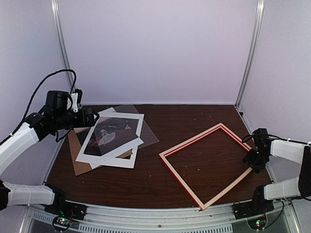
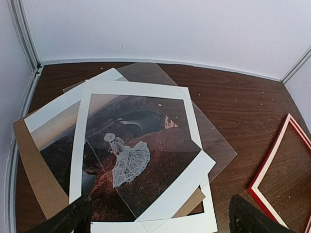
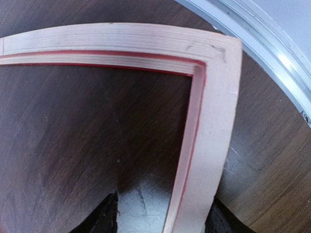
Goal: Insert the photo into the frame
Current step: Rotate the frame body at the center of the board.
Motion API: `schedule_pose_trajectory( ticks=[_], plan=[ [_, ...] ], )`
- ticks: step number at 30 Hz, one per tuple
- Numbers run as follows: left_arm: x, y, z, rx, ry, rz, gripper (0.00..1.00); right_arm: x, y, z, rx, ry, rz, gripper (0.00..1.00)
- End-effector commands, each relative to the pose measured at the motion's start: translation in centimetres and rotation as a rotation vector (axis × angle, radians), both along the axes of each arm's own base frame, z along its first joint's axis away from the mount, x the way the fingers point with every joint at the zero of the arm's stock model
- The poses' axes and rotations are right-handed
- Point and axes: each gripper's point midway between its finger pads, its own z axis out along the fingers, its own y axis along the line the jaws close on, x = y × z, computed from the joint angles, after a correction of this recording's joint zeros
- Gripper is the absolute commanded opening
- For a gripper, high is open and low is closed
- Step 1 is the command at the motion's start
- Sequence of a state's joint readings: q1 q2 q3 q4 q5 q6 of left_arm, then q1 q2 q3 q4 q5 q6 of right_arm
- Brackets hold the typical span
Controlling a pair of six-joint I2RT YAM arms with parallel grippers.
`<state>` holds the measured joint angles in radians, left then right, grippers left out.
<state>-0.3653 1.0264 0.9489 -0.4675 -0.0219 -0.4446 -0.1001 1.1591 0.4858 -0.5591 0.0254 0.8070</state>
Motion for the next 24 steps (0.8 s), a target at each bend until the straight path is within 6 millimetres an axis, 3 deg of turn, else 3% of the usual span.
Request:
schedule_pose_trajectory(
  ticks=[1,12,20,24],
  plan=[
    [0.6,0.0,1.0,-0.030,-0.041,0.005,0.98,2.2,-0.1,0.1,-0.006,-0.041,0.046,0.54],
    [0.9,-0.9,-0.3,-0.035,0.019,-0.027,0.98,8.8,-0.4,0.1,-0.046,0.023,0.241,0.20],
    [1.5,-1.3,-2.5,-0.011,0.105,-0.033,0.98,13.6,-1.1,0.6,-0.114,0.102,0.404,0.12],
    [1.8,-1.2,-3.6,0.005,0.129,-0.022,0.98,16.5,0.3,1.0,-0.140,0.104,0.510,0.12]
  ],
)
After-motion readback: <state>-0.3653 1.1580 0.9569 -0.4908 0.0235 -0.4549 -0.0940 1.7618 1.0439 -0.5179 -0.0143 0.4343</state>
